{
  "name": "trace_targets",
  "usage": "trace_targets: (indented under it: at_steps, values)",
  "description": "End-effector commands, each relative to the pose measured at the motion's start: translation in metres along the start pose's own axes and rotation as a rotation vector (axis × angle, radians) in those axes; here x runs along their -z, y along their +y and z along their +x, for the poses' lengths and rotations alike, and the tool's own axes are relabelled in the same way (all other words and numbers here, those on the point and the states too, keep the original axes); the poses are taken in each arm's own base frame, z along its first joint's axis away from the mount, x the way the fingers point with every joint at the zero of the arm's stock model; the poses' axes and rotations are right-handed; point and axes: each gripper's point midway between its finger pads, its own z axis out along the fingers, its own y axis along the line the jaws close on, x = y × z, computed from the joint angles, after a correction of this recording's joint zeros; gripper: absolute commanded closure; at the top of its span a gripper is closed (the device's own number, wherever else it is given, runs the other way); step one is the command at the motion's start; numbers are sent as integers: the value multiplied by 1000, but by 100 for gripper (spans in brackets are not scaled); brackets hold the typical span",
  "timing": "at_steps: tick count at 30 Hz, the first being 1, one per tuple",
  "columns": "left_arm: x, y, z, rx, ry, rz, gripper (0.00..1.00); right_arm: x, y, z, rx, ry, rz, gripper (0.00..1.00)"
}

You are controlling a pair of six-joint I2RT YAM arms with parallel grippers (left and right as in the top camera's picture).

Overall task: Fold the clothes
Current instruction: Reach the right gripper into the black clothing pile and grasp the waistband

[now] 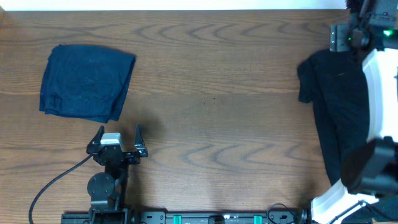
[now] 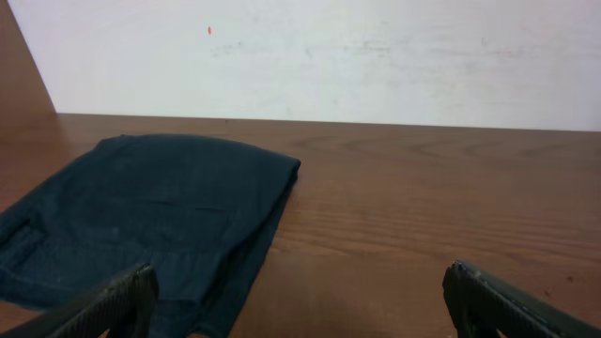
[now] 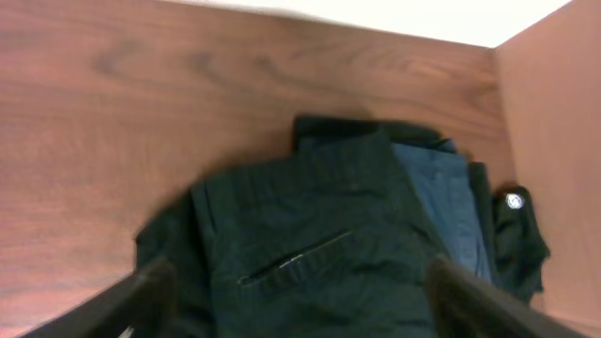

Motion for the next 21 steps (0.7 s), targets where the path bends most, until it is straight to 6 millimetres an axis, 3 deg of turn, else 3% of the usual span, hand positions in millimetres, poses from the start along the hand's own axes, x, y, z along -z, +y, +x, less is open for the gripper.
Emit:
trace_targets:
  at_steps: [1, 5, 10, 21]
  values:
    - [-1, 2, 15, -7, 46, -9, 2, -27, 4, 6, 55, 39, -4, 35]
    - [-1, 2, 15, -7, 46, -9, 2, -65, 16, 19, 65, 86, -18, 38]
    - [-1, 2, 15, -7, 46, -10, 2, -99, 27, 35, 75, 134, -33, 34]
    - [-1, 2, 15, -7, 46, -9, 2, -138, 50, 73, 96, 242, -88, 32]
